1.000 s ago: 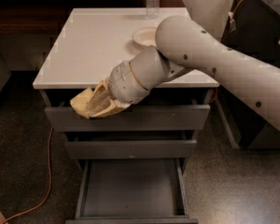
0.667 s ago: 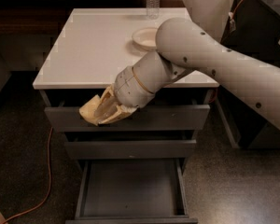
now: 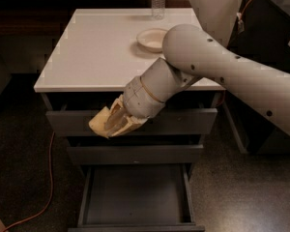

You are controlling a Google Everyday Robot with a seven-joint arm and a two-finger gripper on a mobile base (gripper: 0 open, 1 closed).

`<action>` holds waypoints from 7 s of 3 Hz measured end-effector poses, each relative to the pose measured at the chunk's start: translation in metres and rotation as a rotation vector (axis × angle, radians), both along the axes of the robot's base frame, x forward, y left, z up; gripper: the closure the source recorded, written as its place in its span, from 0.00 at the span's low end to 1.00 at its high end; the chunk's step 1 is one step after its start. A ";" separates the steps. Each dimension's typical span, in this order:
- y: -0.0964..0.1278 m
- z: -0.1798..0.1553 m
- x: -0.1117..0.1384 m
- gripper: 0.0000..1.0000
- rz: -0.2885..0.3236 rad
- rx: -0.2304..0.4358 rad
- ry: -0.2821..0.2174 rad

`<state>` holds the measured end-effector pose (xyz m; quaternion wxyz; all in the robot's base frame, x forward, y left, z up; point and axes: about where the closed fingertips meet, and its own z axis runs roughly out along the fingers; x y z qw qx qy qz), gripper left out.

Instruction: Place sponge into bottom drawer

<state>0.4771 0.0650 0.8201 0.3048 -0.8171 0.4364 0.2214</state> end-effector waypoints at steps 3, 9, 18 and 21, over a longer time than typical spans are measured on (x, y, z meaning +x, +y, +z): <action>-0.069 -0.102 -0.024 1.00 0.050 -0.218 0.083; -0.118 -0.277 0.020 1.00 -0.094 -0.453 0.126; -0.083 -0.561 0.025 1.00 -0.091 -0.398 0.026; -0.049 -0.637 0.034 0.74 -0.060 -0.320 -0.058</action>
Offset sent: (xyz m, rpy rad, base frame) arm -0.0385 -0.0751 -0.0929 -0.2358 0.0876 0.0977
